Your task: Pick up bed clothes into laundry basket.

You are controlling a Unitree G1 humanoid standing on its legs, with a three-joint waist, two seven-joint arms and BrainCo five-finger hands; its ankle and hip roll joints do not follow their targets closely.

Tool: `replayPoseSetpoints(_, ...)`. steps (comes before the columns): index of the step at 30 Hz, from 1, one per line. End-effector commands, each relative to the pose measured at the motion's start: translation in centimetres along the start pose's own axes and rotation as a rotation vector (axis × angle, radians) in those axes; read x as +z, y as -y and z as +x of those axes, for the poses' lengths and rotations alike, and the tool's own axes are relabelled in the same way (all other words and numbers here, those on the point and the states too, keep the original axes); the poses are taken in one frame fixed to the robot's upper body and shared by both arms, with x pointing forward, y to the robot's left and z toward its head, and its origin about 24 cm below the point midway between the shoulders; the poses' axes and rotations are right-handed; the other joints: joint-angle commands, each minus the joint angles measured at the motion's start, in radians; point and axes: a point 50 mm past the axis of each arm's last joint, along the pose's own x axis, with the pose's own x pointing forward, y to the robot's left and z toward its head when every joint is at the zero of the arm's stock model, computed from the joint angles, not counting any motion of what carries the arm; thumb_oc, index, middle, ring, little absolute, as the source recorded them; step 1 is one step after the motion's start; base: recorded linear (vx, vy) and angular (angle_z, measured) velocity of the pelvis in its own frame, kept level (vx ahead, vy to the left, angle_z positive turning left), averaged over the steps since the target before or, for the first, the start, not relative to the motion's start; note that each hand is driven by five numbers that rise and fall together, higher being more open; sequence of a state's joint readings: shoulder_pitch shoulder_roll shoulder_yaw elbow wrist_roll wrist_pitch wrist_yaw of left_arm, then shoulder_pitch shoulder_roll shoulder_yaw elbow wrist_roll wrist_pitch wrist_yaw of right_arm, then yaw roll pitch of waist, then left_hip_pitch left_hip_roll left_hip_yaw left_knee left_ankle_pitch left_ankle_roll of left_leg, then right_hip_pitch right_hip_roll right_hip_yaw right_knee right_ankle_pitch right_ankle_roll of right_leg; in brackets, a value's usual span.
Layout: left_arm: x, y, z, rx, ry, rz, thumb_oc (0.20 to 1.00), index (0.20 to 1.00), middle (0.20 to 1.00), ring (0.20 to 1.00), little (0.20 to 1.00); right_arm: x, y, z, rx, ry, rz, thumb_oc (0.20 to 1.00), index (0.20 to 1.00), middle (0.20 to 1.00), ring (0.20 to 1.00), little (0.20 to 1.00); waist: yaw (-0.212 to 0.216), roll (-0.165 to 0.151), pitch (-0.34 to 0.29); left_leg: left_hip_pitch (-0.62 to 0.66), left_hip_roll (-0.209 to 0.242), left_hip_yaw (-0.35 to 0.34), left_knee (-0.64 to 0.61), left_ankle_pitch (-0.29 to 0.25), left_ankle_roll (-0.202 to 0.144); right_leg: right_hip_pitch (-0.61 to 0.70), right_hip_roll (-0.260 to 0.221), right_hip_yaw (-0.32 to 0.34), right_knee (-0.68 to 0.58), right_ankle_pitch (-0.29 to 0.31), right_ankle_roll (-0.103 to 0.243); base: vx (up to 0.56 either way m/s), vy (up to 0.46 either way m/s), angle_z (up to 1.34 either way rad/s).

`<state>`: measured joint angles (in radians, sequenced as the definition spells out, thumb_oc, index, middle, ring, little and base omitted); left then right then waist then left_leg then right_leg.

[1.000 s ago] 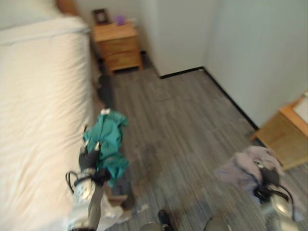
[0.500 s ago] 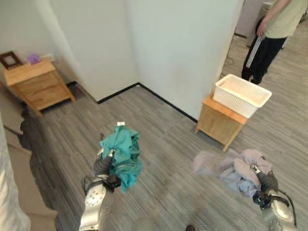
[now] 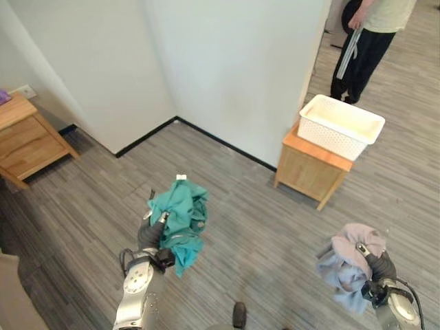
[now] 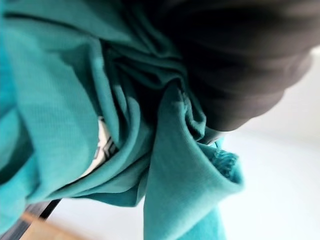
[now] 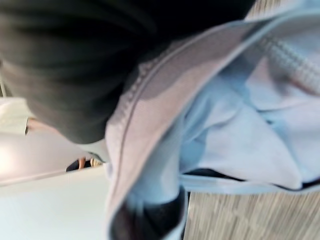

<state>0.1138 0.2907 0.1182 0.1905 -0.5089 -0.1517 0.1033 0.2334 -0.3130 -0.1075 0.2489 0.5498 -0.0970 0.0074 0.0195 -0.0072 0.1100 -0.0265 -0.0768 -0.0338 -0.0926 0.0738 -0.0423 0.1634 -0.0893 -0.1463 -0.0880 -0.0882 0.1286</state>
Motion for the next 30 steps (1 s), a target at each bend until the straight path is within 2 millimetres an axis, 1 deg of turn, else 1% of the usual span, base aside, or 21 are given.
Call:
replayPoseSetpoints(1, 3.2, -1.7, 0.5, 0.026, 0.151, 0.009, 0.200, 0.200, 0.200, 0.200, 0.200, 4.2, -1.3, 1.5, 0.060, 0.202, -0.003, 0.200, 0.200, 0.200, 0.200, 0.200, 0.032, -0.028, -0.041, 0.004, 0.055, 0.039, 0.058, -0.031, 0.026, -0.070, 0.007, 0.029, 0.047, 0.060, -0.029, 0.09, 0.074, -0.24)
replayPoseSetpoints(4, 3.5, -2.3, 0.8, 0.052, 0.160, 0.013, 0.200, 0.200, 0.200, 0.200, 0.200, 4.6, -1.8, 1.8, 0.071, 0.221, -0.005, 0.200, 0.200, 0.200, 0.200, 0.200, 0.035, -0.021, -0.031, 0.007, 0.053, 0.054, 0.064, -0.055, 0.045, -0.122, -0.011, 0.045, 0.157, 0.049, -0.013, 0.08, 0.114, -0.21)
replayPoseSetpoints(6, 4.1, -2.5, 1.2, 0.065, 0.181, 0.034, 0.200, 0.200, 0.200, 0.200, 0.200, 5.2, -2.6, 2.0, 0.101, 0.246, -0.009, 0.200, 0.200, 0.200, 0.200, 0.200, 0.030, -0.015, -0.001, 0.017, 0.050, 0.078, 0.069, -0.075, 0.073, -0.236, -0.032, 0.052, 0.388, 0.111, 0.029, 0.02, 0.116, -0.37)
replayPoseSetpoints(7, 4.2, -2.5, 1.2, 0.065, 0.182, 0.034, 0.200, 0.200, 0.200, 0.200, 0.200, 5.2, -2.6, 2.1, 0.102, 0.247, -0.009, 0.200, 0.200, 0.200, 0.200, 0.200, 0.032, -0.015, -0.004, 0.011, 0.050, 0.080, 0.070, -0.071, 0.074, -0.243, -0.031, 0.055, 0.389, 0.115, 0.029, 0.09, 0.167, -0.51)
replayPoseSetpoints(8, 4.5, -2.5, 1.3, 0.060, 0.192, 0.041, 0.200, 0.200, 0.200, 0.200, 0.200, 5.2, -3.0, 2.0, 0.120, 0.250, -0.008, 0.200, 0.200, 0.200, 0.200, 0.200, 0.013, 0.007, 0.022, 0.047, 0.060, 0.092, 0.061, -0.083, 0.087, -0.330, -0.050, 0.040, 0.549, 0.196, 0.050, 0.15, 0.153, -0.43)
replayPoseSetpoints(9, 4.5, -2.3, 1.4, 0.049, 0.191, 0.055, 0.200, 0.200, 0.200, 0.200, 0.200, 5.0, -3.0, 1.9, 0.118, 0.244, -0.002, 0.200, 0.200, 0.200, 0.200, 0.200, 0.002, 0.019, 0.033, 0.072, 0.068, 0.095, 0.057, -0.090, 0.090, -0.379, -0.056, 0.023, 0.602, 0.208, 0.050, 0.37, 0.185, -0.32)
replayPoseSetpoints(10, 4.7, -1.9, 1.6, 0.025, 0.193, 0.064, 0.200, 0.200, 0.200, 0.200, 0.200, 4.7, -3.0, 1.7, 0.121, 0.232, 0.001, 0.200, 0.200, 0.200, 0.200, 0.200, -0.021, 0.023, 0.036, 0.119, 0.074, 0.111, 0.048, -0.105, 0.078, -0.440, -0.091, -0.024, 0.558, 0.199, 0.038, 0.29, 0.079, -0.13)
replayPoseSetpoints(11, 4.6, -1.9, 1.6, 0.025, 0.193, 0.064, 0.200, 0.200, 0.200, 0.200, 0.200, 4.7, -3.0, 1.7, 0.121, 0.231, 0.001, 0.200, 0.200, 0.200, 0.200, 0.200, -0.023, 0.025, 0.036, 0.123, 0.076, 0.109, 0.045, -0.106, 0.077, -0.436, -0.090, -0.027, 0.558, 0.195, 0.038, 0.35, 0.002, -0.10)
replayPoseSetpoints(14, 4.6, -1.0, 1.8, -0.035, 0.188, 0.056, 0.200, 0.200, 0.200, 0.200, 0.200, 4.5, -2.2, 1.4, 0.096, 0.223, 0.015, 0.200, 0.200, 0.200, 0.200, 0.200, -0.069, 0.019, 0.036, 0.199, 0.090, 0.101, 0.032, -0.148, 0.041, -0.473, -0.088, -0.067, 0.331, 0.191, 0.029, 0.35, -0.108, -0.01)
replayPoseSetpoints(15, 4.6, -1.0, 1.8, -0.036, 0.188, 0.055, 0.200, 0.200, 0.200, 0.200, 0.200, 4.4, -2.2, 1.4, 0.096, 0.223, 0.015, 0.200, 0.200, 0.200, 0.200, 0.200, -0.069, 0.022, 0.037, 0.203, 0.094, 0.100, 0.031, -0.150, 0.040, -0.467, -0.084, -0.071, 0.324, 0.193, 0.028, 0.32, -0.097, 0.33)
replayPoseSetpoints(16, 4.2, -0.3, 2.1, -0.060, 0.170, 0.055, 0.200, 0.200, 0.200, 0.200, 0.200, 4.3, -2.0, 1.3, 0.082, 0.220, 0.020, 0.200, 0.200, 0.200, 0.200, 0.200, -0.089, 0.017, 0.033, 0.227, 0.099, 0.092, 0.026, -0.163, 0.026, -0.474, -0.063, -0.066, 0.218, 0.215, 0.033, 0.63, -0.247, 0.11)
replayPoseSetpoints(17, 3.4, 0.9, 2.1, -0.115, 0.141, 0.087, 0.200, 0.200, 0.200, 0.200, 0.200, 4.3, -2.4, 1.1, 0.096, 0.225, 0.022, 0.200, 0.200, 0.200, 0.200, 0.200, -0.113, 0.012, 0.018, 0.280, 0.127, 0.093, 0.029, -0.179, -0.005, -0.490, -0.072, -0.097, 0.129, 0.271, 0.053, 0.62, -0.246, -0.06)
replayPoseSetpoints(20, 2.8, 1.7, 1.9, -0.162, 0.114, 0.084, 0.200, 0.200, 0.200, 0.200, 0.200, 4.2, -2.4, 0.9, 0.106, 0.214, 0.018, 0.200, 0.200, 0.200, 0.200, 0.200, -0.121, 0.011, 0.011, 0.286, 0.137, 0.089, 0.055, -0.179, -0.017, -0.472, -0.068, -0.096, 0.140, 0.270, 0.047, 0.37, -0.174, 0.44)
replayPoseSetpoints(21, 1.7, 3.2, 1.7, -0.229, 0.080, 0.077, 0.200, 0.200, 0.200, 0.200, 0.200, 3.7, -2.2, 1.0, 0.112, 0.190, -0.001, 0.200, 0.200, 0.200, 0.200, 0.200, -0.129, 0.025, -0.006, 0.272, 0.177, 0.080, 0.178, -0.122, -0.045, -0.447, -0.033, -0.095, 0.172, 0.251, 0.011, 0.42, -0.238, 0.20)
replayPoseSetpoints(22, 1.5, 3.8, 1.7, -0.245, 0.071, 0.065, 0.200, 0.200, 0.200, 0.200, 0.200, 3.8, -2.1, 1.2, 0.113, 0.188, -0.002, 0.200, 0.200, 0.200, 0.200, 0.200, -0.129, 0.028, -0.012, 0.246, 0.193, 0.081, 0.281, -0.059, -0.062, -0.429, -0.019, -0.105, 0.186, 0.230, -0.010, 0.51, -0.343, -0.12)
replayPoseSetpoints(24, 1.1, 4.7, 1.5, -0.270, 0.050, 0.009, 0.200, 0.200, 0.200, 0.200, 0.200, 4.4, -2.4, 1.6, 0.124, 0.206, 0.031, 0.200, 0.200, 0.200, 0.200, 0.200, -0.116, 0.004, -0.002, 0.119, 0.210, 0.089, 0.593, 0.077, -0.075, -0.360, -0.002, -0.115, 0.177, 0.185, -0.067, 0.37, -0.385, -0.07)
replayPoseSetpoints(25, 1.2, 5.2, 1.5, -0.295, 0.049, 0.000, 0.200, 0.200, 0.200, 0.200, 0.200, 4.6, -2.2, 1.6, 0.120, 0.211, 0.030, 0.200, 0.200, 0.200, 0.200, 0.200, -0.104, -0.021, 0.010, 0.047, 0.212, 0.097, 0.741, 0.118, -0.079, -0.321, 0.001, -0.112, 0.160, 0.167, -0.097, 0.40, -0.436, 0.03)
replayPoseSetpoints(27, 1.1, 5.8, 1.5, -0.326, 0.043, 0.016, 0.200, 0.200, 0.200, 0.200, 0.200, 4.9, -1.6, 1.7, 0.096, 0.214, -0.003, 0.200, 0.200, 0.200, 0.200, 0.200, -0.058, -0.052, 0.045, -0.081, 0.197, 0.104, 0.889, 0.093, -0.064, -0.238, 0.007, -0.092, 0.130, 0.131, -0.119, 0.31, -0.300, -0.18)
replayPoseSetpoints(28, 1.1, 5.8, 1.5, -0.326, 0.043, 0.016, 0.200, 0.200, 0.200, 0.200, 0.200, 4.9, -1.6, 1.7, 0.096, 0.214, -0.003, 0.200, 0.200, 0.200, 0.200, 0.200, -0.059, -0.052, 0.044, -0.081, 0.197, 0.104, 0.888, 0.093, -0.064, -0.239, 0.007, -0.092, 0.130, 0.131, -0.119, 0.40, -0.175, -0.73)
replayPoseSetpoints(29, 0.7, 6.2, 1.5, -0.329, 0.026, -0.007, 0.200, 0.200, 0.200, 0.200, 0.200, 5.5, -1.6, 2.1, 0.082, 0.226, -0.017, 0.200, 0.200, 0.200, 0.200, 0.200, -0.022, -0.056, 0.061, -0.190, 0.217, 0.124, 0.830, 0.060, -0.058, -0.170, 0.006, -0.073, 0.100, 0.114, -0.107, 0.42, -0.086, -0.67)
replayPoseSetpoints(30, 0.7, 6.3, 1.5, -0.330, 0.024, -0.020, 0.200, 0.200, 0.200, 0.200, 0.200, 5.8, -1.8, 2.3, 0.089, 0.238, -0.016, 0.200, 0.200, 0.200, 0.200, 0.200, -0.007, -0.052, 0.062, -0.224, 0.234, 0.130, 0.741, 0.060, -0.061, -0.147, 0.008, -0.072, 0.084, 0.107, -0.097, 0.61, -0.081, -0.52)
